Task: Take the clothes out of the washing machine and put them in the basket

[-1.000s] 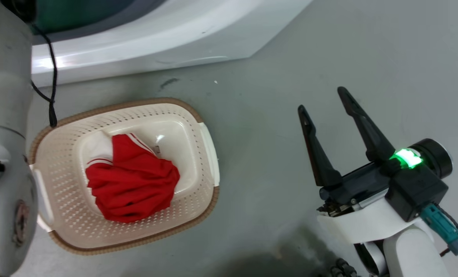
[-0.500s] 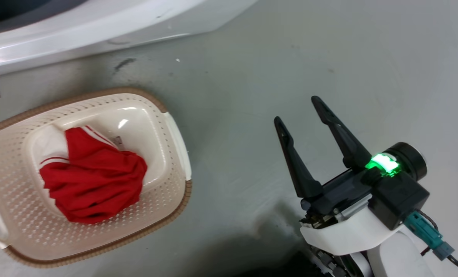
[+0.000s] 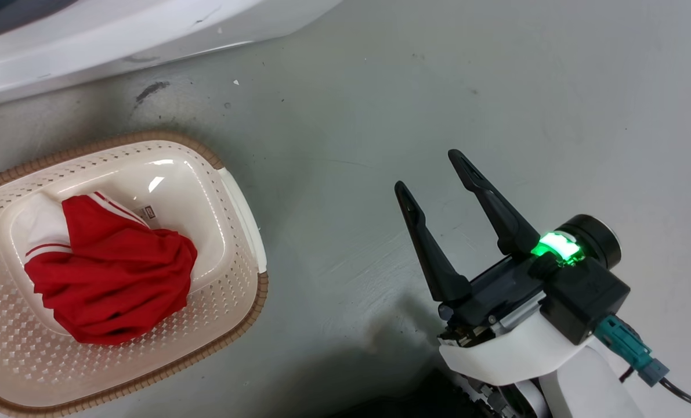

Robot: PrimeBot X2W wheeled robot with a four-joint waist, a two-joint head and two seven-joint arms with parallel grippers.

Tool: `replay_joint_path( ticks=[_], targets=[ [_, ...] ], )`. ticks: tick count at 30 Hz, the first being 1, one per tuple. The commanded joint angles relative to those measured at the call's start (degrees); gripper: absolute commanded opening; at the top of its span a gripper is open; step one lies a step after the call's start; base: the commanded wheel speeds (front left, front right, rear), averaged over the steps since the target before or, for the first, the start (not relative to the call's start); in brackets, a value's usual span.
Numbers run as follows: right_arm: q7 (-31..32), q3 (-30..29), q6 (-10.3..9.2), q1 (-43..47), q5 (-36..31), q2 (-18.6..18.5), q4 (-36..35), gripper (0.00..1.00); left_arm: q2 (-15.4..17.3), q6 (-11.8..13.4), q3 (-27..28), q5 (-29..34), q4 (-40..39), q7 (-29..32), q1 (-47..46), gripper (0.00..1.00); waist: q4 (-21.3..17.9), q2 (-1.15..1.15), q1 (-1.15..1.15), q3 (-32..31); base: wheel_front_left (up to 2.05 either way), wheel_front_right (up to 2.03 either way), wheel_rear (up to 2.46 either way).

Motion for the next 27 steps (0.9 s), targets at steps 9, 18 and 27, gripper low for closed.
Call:
replay_joint_path(
  ticks=[9, 18, 27],
  targets=[
    [-0.7, -1.1, -0.04, -1.9, 0.1, 0.1, 0.9, 1.0, 1.1, 2.1, -1.0, 0.5, -3.4, -8.3, 2.9, 0.0, 0.9, 0.0, 0.02, -1.6, 0.0, 0.0, 0.0],
    [0.0, -3.4, -0.04, -1.0, -0.8, 0.1, 0.8, 1.0, -0.4, 2.3, 0.4, -1.9, -6.3, -22.5, 9.3, 0.0, 3.4, 0.0, 0.02, -7.2, 0.0, 0.0, 0.0],
    [1.7, -6.3, -0.05, 1.6, -1.8, 0.1, -0.9, 1.0, -3.4, 1.9, 2.1, -4.8, -6.9, -30.4, 17.7, 0.0, 5.8, 0.0, 0.02, -13.1, 0.0, 0.0, 0.0]
  ],
)
